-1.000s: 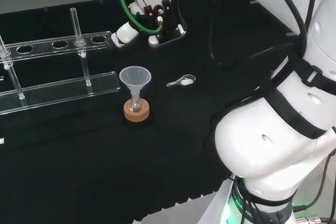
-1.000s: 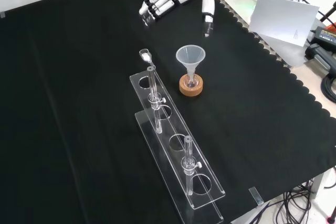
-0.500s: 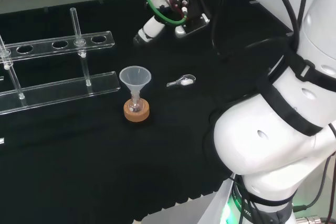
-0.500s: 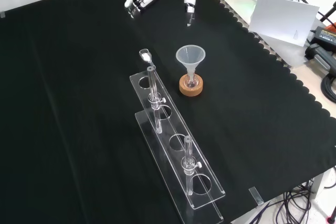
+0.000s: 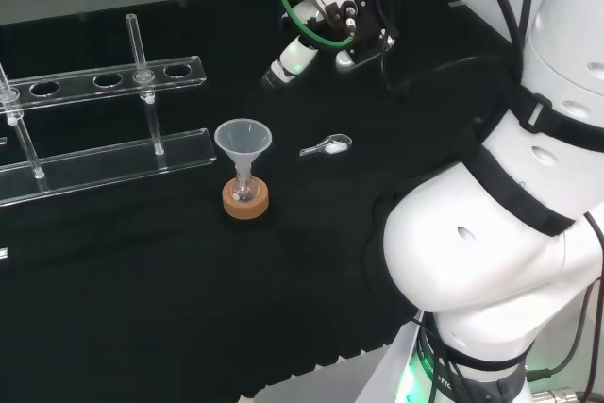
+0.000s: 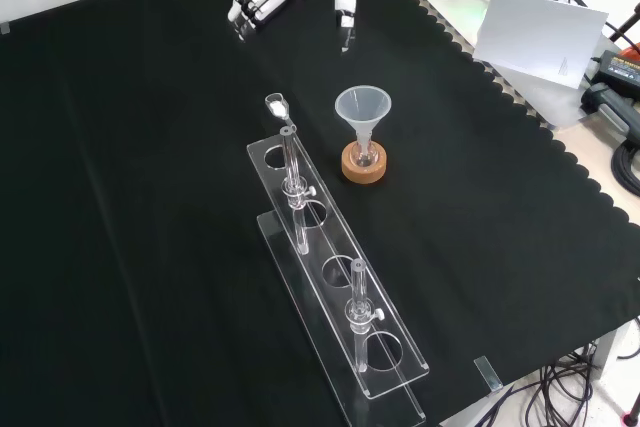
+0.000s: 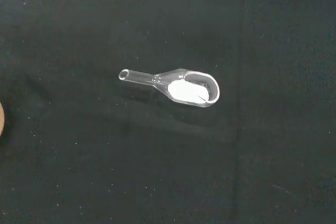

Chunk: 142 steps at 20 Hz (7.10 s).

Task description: Pick up the weighing funnel.

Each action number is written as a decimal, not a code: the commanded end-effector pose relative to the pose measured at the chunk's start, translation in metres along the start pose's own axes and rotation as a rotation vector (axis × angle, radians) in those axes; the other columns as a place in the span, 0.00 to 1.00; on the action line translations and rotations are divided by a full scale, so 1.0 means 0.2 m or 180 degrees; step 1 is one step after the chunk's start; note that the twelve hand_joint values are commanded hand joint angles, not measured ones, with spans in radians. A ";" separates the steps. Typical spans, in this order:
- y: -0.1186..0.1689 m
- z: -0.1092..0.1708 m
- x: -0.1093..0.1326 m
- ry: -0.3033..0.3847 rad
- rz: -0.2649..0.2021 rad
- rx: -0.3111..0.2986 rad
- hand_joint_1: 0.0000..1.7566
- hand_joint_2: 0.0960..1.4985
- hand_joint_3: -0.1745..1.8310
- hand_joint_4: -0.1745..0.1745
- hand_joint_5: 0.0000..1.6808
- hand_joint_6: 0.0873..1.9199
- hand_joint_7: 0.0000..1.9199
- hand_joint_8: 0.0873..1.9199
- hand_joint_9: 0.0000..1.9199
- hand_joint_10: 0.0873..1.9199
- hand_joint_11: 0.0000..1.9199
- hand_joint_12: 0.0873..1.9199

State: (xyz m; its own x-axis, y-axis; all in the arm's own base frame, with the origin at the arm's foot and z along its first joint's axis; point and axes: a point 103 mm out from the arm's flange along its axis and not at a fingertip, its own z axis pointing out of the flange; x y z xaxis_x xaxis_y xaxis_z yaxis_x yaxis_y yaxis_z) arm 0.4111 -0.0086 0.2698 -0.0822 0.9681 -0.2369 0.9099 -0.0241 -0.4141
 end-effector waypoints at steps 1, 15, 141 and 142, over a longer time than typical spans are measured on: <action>0.03 0.11 -0.01 0.0033 0.0040 0.0071 0.19 0.44 0.09 0.52 0.00 0.00 0.00 0.13 0.00 0.13 0.00 0.38; 0.09 0.27 -0.10 -0.0220 -0.0052 0.0166 0.20 0.45 0.09 0.51 0.00 0.00 0.00 0.17 0.00 0.17 0.00 0.46; 0.59 0.83 -0.18 -0.0169 -0.0341 0.0478 0.42 0.50 0.10 0.65 0.38 0.00 0.39 0.16 0.18 0.27 0.00 0.68; 0.59 0.83 -0.18 -0.0110 -0.0345 0.0474 0.42 0.50 0.10 0.65 0.38 0.00 0.39 0.16 0.18 0.27 0.00 0.68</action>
State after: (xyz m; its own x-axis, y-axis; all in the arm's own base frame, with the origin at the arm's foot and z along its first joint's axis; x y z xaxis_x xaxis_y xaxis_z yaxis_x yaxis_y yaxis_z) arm 0.4535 -0.0864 0.0862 -0.2056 0.9487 -0.2403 0.8254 0.0362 -0.5634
